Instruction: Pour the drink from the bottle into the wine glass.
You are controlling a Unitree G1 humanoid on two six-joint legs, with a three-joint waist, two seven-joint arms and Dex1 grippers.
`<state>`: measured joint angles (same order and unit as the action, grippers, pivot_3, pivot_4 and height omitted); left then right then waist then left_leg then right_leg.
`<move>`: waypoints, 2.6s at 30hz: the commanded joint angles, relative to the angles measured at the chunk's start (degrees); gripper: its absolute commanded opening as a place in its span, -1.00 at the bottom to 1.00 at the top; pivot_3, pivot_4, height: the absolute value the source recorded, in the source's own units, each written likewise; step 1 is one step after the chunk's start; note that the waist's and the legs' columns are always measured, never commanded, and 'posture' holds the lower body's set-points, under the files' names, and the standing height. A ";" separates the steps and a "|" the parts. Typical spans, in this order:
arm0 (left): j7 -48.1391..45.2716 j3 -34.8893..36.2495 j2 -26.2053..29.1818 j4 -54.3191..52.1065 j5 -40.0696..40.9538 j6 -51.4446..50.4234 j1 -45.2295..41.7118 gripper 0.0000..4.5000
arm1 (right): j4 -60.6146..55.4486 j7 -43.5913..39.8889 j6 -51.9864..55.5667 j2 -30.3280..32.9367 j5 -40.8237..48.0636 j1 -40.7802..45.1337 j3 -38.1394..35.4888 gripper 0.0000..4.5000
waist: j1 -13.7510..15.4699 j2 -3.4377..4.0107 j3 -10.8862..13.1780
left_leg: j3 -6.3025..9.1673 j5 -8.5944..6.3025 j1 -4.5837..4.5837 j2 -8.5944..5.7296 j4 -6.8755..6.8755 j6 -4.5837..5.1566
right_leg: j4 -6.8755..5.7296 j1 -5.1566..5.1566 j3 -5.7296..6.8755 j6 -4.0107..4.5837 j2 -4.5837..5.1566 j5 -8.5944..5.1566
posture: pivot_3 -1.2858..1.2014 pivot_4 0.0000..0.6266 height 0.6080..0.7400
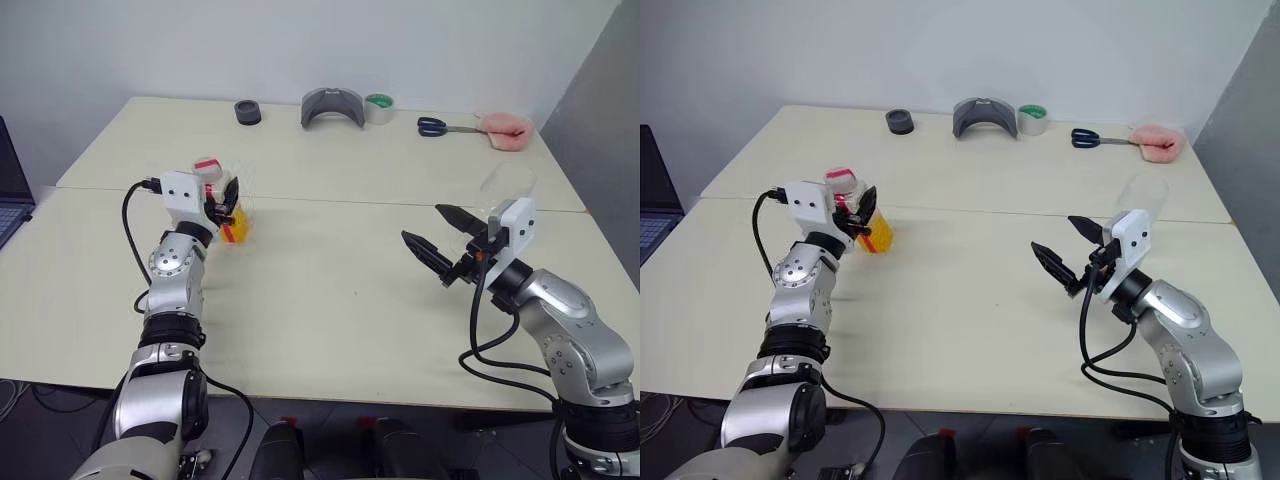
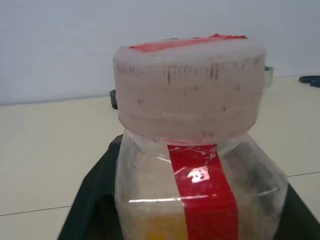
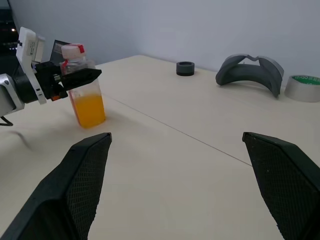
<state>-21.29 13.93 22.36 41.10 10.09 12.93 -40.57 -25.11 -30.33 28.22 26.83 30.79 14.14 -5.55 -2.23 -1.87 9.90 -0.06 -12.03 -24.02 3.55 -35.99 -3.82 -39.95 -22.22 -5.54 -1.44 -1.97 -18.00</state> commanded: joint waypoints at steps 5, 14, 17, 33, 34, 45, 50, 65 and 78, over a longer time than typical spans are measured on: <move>0.44 0.41 0.47 -2.80 0.48 0.53 0.08 -0.19 | -2.02 -0.17 -0.18 0.65 0.99 0.94 -1.56 1.00 | 0.00 0.00 0.00 | 0.00 0.00 0.00 0.00 0.00 0.00 | 0.00 0.00 0.00 0.00 0.00 0.00 | 0.03 -0.52 1.00; -5.19 -5.10 -1.27 -10.12 0.34 -5.90 -0.75 -0.19 | 0.71 0.54 2.55 -0.27 1.96 7.60 -0.47 1.00 | 0.06 -0.01 0.01 | 0.01 0.00 -0.03 -0.01 -0.02 0.00 | -0.01 -0.01 0.00 0.00 0.00 0.00 | 0.03 -0.52 1.00; -8.99 -8.82 -2.35 -15.06 0.28 -9.27 -0.55 -0.19 | 0.96 1.26 5.46 -1.63 2.88 12.44 1.16 1.00 | 0.39 0.00 0.01 | 0.03 0.00 -0.07 -0.02 -0.05 -0.01 | 0.00 -0.02 0.03 0.01 0.00 0.01 | 0.03 -0.52 1.00; -23.10 -17.63 -4.96 -34.89 7.20 -27.40 -0.05 -0.19 | 2.29 2.28 10.01 -9.66 3.15 23.13 7.92 1.00 | 0.29 0.02 0.02 | 0.11 0.00 -0.20 0.01 -0.08 0.00 | -0.01 -0.11 0.01 0.02 -0.04 0.00 | 0.03 -0.52 1.00; -23.49 -17.69 -5.09 -35.09 7.46 -27.64 -0.04 -0.19 | 2.30 2.70 10.23 -10.01 3.08 23.17 7.94 1.00 | 0.29 0.02 0.02 | 0.11 0.00 -0.20 0.01 -0.08 0.00 | -0.01 -0.11 0.01 0.02 -0.04 0.00 | 0.03 -0.52 1.00; -24.60 -18.36 -5.60 -35.36 7.88 -28.88 -1.07 -0.20 | 3.17 4.67 11.26 -11.97 1.96 24.44 7.68 1.00 | 0.31 0.02 0.02 | 0.12 0.00 -0.22 0.01 -0.08 0.00 | 0.00 -0.12 0.02 0.02 -0.04 0.00 | 0.03 -0.52 1.00; -24.31 -18.46 -6.60 -35.08 7.79 -28.50 -1.93 -0.20 | 3.80 5.14 11.45 -12.09 1.03 24.82 8.69 1.00 | 0.31 0.02 0.02 | 0.13 0.00 -0.24 0.00 -0.08 0.00 | 0.00 -0.12 0.02 0.02 -0.04 0.00 | 0.03 -0.52 1.00; -23.46 -19.05 -6.72 -38.28 7.86 -29.51 -0.40 -0.20 | 5.45 7.04 11.03 -14.01 -0.77 25.12 8.56 1.00 | 0.30 0.02 0.02 | 0.13 0.00 -0.26 0.00 -0.08 0.00 | 0.00 -0.15 0.02 0.02 -0.04 0.00 | 0.03 -0.52 1.00; -23.44 -19.75 -6.65 -37.69 7.06 -29.13 -0.49 -0.20 | 5.31 6.90 10.83 -14.18 -1.05 24.76 8.72 0.26 | 0.30 0.02 0.02 | 0.13 0.00 -0.27 0.00 -0.08 0.00 | 0.00 -0.15 0.02 0.02 -0.04 0.00 | 0.03 -0.52 1.00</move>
<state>-44.78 -6.03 15.72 6.23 17.11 -17.05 -40.08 -18.42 -22.71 39.99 12.84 29.28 37.91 3.18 -1.92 -1.85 9.93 0.07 -12.03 -24.29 3.55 -36.07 -3.81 -39.95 -22.37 -5.52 -1.42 -2.01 -18.00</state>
